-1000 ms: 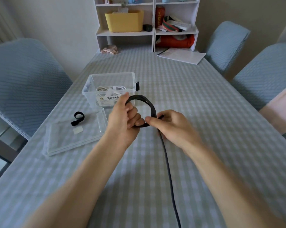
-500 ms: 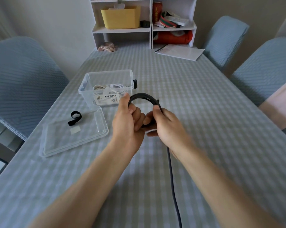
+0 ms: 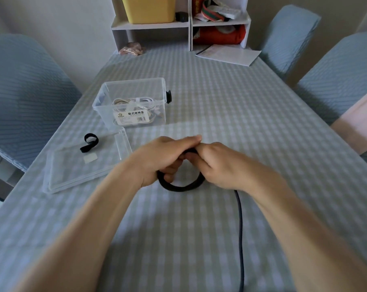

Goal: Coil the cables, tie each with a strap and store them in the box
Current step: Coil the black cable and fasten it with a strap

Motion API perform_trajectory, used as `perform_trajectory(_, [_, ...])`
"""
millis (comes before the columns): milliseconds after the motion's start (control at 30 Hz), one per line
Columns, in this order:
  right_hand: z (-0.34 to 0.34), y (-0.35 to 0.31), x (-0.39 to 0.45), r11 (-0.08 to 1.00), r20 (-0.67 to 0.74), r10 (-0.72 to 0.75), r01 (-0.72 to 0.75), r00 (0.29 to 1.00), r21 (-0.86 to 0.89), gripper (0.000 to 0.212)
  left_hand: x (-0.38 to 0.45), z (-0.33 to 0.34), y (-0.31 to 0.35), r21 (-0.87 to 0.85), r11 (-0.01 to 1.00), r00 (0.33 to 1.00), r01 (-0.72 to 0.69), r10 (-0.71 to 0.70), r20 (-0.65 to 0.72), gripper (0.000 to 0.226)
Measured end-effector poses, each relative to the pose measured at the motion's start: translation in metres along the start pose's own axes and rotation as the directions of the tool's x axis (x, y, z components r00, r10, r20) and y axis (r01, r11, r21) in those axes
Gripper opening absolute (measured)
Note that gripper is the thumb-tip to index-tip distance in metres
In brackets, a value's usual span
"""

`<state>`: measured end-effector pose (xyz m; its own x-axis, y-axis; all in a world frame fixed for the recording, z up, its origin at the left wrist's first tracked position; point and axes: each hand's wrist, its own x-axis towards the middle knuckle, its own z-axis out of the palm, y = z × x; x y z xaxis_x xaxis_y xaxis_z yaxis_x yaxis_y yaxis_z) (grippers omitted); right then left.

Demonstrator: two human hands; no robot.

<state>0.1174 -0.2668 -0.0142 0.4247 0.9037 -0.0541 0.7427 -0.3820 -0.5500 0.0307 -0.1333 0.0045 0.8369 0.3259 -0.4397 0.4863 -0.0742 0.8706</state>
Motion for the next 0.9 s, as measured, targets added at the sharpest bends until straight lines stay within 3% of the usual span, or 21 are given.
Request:
perform_trajectory(100, [0.001,0.002,0.000,0.994,-0.067,-0.010,0.018,0.998,0.109,0.032,0.004,0.006,-0.003,-0.049,0.996,0.993,-0.076,0.071,-0.096,0.050])
perform_trajectory(233, [0.008,-0.002,0.004,0.967,-0.174,0.063,-0.017,0.983,0.252,0.026,0.005,0.010,0.000,-0.215,0.970,0.968,-0.111,0.057,-0.243,0.043])
perform_trajectory(367, [0.004,-0.007,0.003,0.804,-0.124,0.155,-0.052,0.980,0.592,0.039,0.002,0.011,0.000,-0.437,0.893,0.973,-0.108,0.005,-0.231,0.044])
perform_trajectory(533, [0.004,-0.005,0.003,0.855,-0.140,0.130,-0.040,0.982,0.517,0.048,0.000,0.004,0.000,-0.404,0.913,0.991,-0.049,-0.005,-0.130,0.022])
perform_trajectory(633, [0.000,-0.003,0.002,0.855,-0.102,0.085,-0.020,0.991,0.519,0.050,-0.002,-0.009,0.000,-0.341,0.934,0.995,-0.103,0.090,-0.054,0.029])
perform_trajectory(767, [-0.003,-0.003,0.000,0.877,-0.036,0.017,0.002,0.999,0.480,0.044,-0.008,-0.012,0.000,0.043,0.969,0.970,-0.242,0.240,0.035,0.044])
perform_trajectory(833, [-0.003,0.000,-0.001,0.866,-0.045,0.041,-0.013,0.998,0.500,0.039,-0.009,-0.004,0.000,-0.034,0.987,0.983,-0.157,0.159,0.095,0.049])
perform_trajectory(900, [-0.003,0.002,0.000,0.855,-0.070,0.084,-0.036,0.994,0.517,0.037,-0.008,0.005,0.000,-0.266,0.963,0.995,-0.038,0.061,0.079,0.045])
